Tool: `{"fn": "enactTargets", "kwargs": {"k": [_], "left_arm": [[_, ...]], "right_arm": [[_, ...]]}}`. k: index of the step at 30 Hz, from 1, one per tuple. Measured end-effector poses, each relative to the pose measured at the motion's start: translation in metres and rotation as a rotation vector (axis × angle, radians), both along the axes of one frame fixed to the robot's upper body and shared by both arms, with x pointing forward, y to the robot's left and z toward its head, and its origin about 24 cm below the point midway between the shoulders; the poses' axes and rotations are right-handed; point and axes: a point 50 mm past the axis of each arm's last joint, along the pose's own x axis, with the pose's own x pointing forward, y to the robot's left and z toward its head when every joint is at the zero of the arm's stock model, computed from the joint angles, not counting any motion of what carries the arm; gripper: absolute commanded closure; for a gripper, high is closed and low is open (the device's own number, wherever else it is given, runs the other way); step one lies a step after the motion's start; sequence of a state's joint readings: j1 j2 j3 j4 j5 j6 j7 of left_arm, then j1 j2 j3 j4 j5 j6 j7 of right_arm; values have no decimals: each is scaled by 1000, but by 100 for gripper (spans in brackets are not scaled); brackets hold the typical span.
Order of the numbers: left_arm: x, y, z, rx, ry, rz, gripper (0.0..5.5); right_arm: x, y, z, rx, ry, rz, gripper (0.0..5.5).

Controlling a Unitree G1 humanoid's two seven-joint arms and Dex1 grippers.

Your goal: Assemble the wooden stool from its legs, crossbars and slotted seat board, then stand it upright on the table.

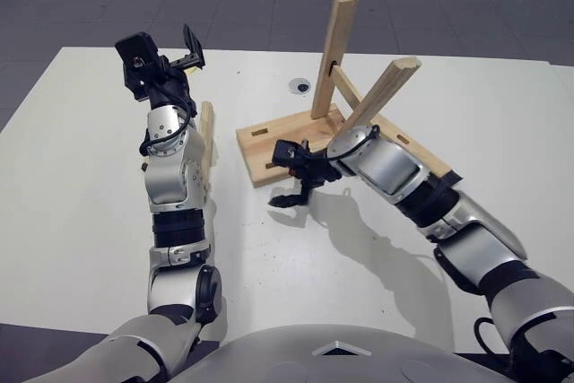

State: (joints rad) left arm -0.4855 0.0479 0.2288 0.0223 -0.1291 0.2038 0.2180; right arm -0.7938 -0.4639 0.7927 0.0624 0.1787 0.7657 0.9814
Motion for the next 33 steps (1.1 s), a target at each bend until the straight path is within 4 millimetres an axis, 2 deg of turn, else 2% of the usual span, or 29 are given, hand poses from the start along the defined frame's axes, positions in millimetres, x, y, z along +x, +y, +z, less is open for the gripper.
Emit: {"fn": "enactTargets", "kwargs": {"k": [4, 6, 8, 10, 14, 16, 19, 21, 23, 25, 27, 29, 33], "left_arm": [[-3, 4, -4, 2, 18, 29, 10], [-5, 5, -4, 3, 22, 34, 10], [-6, 4, -6, 8, 32, 33, 10], [-7, 2, -8, 6, 45, 29, 10], [-8, 2, -10, -5, 49, 32, 10], [-10, 3, -10, -8, 45, 41, 10], [-11, 7, -9, -9, 41, 53, 10], [-11, 10, -8, -5, 43, 63, 10], [-11, 15, -8, -5, 46, 75, 10], [-11, 20, -11, -13, 66, 93, 10], [-10, 27, -15, -13, 91, 111, 10], [-7, 28, -14, -3, 96, 108, 10], [-1, 20, -13, 6, 100, 74, 10]], "right_arm": [[-1, -29, 3, -207, -226, 264, 14], [5, -44, 10, -305, -365, 330, 14], [9, -66, 17, -393, -493, 339, 14], [6, -76, 22, -340, -555, 280, 14], [7, -80, 53, -2, -671, 3, 14], [12, -93, 67, 197, -771, -292, 14], [21, -125, 64, 303, -848, -781, 14], [18, -135, 62, 387, -865, -1042, 14], [15, -144, 69, 471, -892, -1189, 14], [13, -163, 76, 534, -917, -1334, 14], [20, -181, 78, 479, -1002, -1498, 14], [36, -180, 74, 390, -1094, -1555, 14], [66, -144, 59, 378, -1090, -1499, 14]]}}
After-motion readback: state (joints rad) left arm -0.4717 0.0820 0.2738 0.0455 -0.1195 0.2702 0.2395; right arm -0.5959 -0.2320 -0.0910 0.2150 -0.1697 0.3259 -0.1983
